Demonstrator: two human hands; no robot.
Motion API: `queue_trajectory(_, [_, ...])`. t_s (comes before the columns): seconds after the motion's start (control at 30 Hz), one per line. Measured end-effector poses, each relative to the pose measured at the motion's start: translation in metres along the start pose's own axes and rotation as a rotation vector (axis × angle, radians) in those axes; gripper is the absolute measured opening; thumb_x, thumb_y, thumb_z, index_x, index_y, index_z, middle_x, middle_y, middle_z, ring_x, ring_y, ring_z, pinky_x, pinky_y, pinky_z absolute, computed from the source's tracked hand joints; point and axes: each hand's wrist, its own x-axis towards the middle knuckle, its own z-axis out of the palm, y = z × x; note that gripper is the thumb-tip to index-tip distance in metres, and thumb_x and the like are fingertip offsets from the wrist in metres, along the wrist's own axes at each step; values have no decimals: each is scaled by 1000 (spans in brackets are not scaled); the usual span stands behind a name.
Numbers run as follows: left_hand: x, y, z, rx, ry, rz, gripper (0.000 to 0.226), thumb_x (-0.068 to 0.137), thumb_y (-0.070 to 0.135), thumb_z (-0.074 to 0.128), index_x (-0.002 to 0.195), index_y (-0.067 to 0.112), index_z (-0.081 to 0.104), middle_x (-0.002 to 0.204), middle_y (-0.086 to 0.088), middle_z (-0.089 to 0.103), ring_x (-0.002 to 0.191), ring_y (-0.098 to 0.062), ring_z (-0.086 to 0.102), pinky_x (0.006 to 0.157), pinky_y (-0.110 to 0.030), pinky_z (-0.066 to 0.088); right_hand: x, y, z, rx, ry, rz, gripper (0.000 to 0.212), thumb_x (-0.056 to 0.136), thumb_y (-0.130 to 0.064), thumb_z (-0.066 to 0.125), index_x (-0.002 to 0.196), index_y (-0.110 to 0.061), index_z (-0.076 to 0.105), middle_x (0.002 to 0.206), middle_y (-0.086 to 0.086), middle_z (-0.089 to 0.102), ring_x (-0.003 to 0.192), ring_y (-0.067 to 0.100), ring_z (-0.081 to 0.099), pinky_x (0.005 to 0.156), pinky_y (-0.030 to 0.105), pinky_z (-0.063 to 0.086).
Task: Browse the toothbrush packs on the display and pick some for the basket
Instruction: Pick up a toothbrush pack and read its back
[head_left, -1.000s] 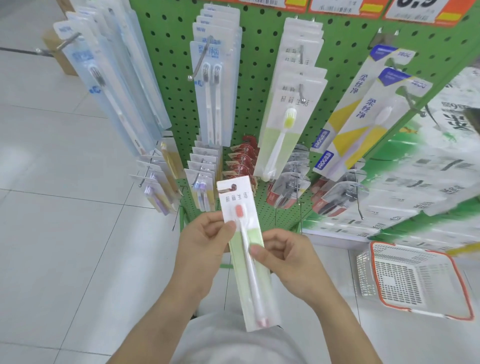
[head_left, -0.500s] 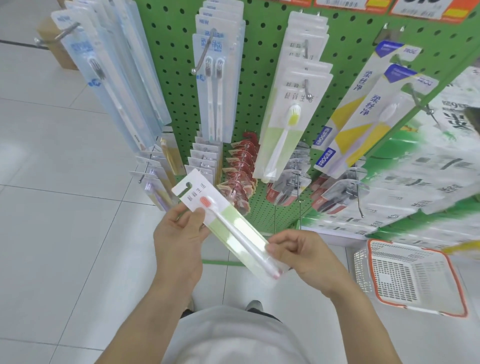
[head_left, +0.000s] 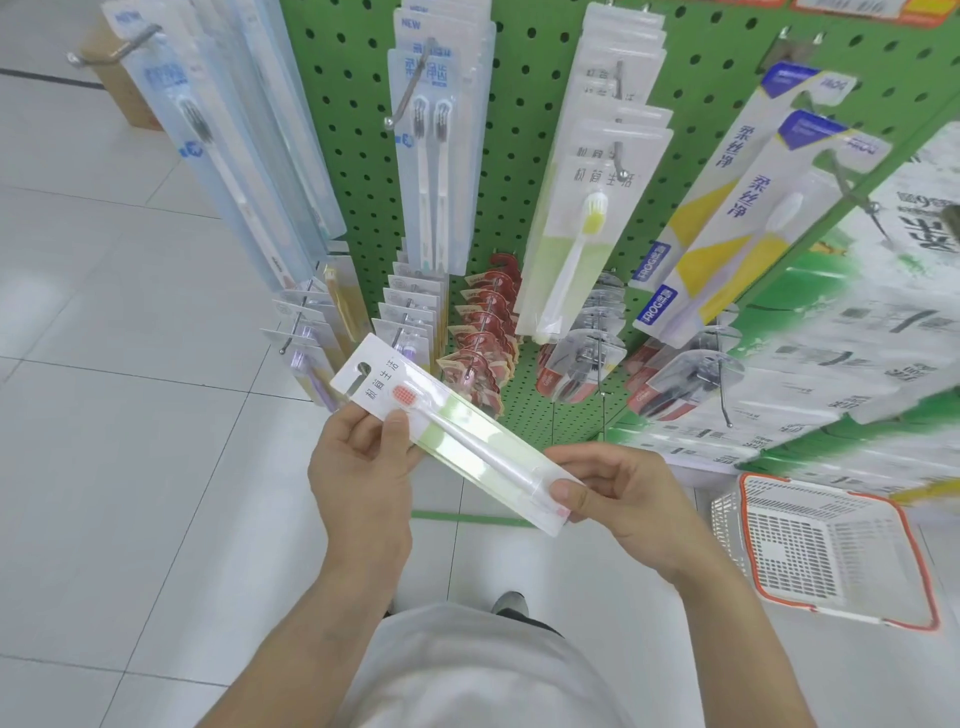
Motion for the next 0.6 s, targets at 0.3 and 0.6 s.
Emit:
queue_trajectory(0.3, [-4,1,1,-21,-18,-35,21,98,-2,58,116,6,64,105,-7,77,96,-16,74,76,-27,61,-1,5,-1,27,-80,93,37,83,-24,77,110,-3,64,87,10,76,71,16,66,68,29,52])
queue_trajectory(0.6, [-5,-2,4,27,-177,-62,22,100,-4,52,112,11,62,94,1,79,90,-14,74,78,-28,61,-7,12,-5,-47,-342,108,39,89,-16,72,125,-9,61,100,13,75,82,24,67,74,35,52])
